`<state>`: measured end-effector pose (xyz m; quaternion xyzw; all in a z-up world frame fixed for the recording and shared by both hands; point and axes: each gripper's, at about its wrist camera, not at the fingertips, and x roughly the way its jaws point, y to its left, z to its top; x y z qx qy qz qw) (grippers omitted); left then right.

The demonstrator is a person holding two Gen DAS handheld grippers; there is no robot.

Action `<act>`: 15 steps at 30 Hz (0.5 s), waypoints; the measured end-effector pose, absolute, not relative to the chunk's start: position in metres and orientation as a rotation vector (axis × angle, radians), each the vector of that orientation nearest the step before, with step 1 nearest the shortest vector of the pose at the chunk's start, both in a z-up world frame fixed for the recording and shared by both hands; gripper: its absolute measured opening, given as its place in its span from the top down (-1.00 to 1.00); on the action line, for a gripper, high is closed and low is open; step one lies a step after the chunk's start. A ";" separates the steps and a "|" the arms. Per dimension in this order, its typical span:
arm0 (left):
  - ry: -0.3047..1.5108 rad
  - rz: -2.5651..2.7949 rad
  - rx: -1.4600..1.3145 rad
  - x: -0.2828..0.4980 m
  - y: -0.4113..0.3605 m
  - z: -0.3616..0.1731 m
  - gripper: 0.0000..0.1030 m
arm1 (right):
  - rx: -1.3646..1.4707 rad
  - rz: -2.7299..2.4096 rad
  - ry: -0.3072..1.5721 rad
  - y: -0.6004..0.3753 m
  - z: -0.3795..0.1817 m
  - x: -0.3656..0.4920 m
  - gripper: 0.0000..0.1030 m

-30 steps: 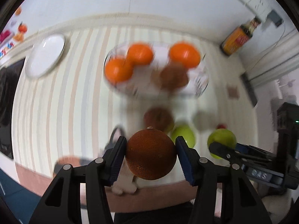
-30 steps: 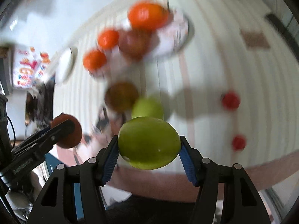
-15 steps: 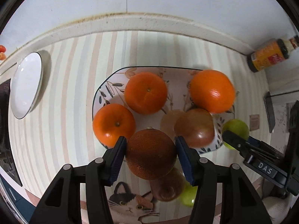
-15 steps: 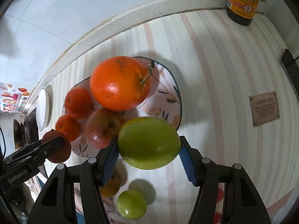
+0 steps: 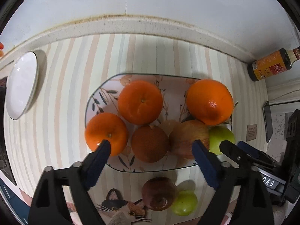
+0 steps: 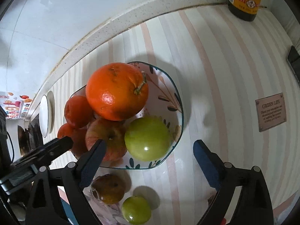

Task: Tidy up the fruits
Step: 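Carry the brown fruit and green apple onto the oval plate and release both, then lift both open tools back from the plate and hover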

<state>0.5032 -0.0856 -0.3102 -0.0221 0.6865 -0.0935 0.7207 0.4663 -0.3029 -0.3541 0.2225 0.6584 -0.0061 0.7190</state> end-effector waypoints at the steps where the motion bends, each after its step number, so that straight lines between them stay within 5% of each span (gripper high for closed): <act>1: 1.509 -0.206 -0.044 0.503 -0.085 -0.308 -0.73 | 0.467 -0.021 1.453 -0.301 -0.351 0.465 -0.86; 15: 1.393 -0.090 0.053 0.462 -0.055 -0.285 -0.73 | 0.175 -0.103 1.385 -0.272 -0.300 0.425 -0.92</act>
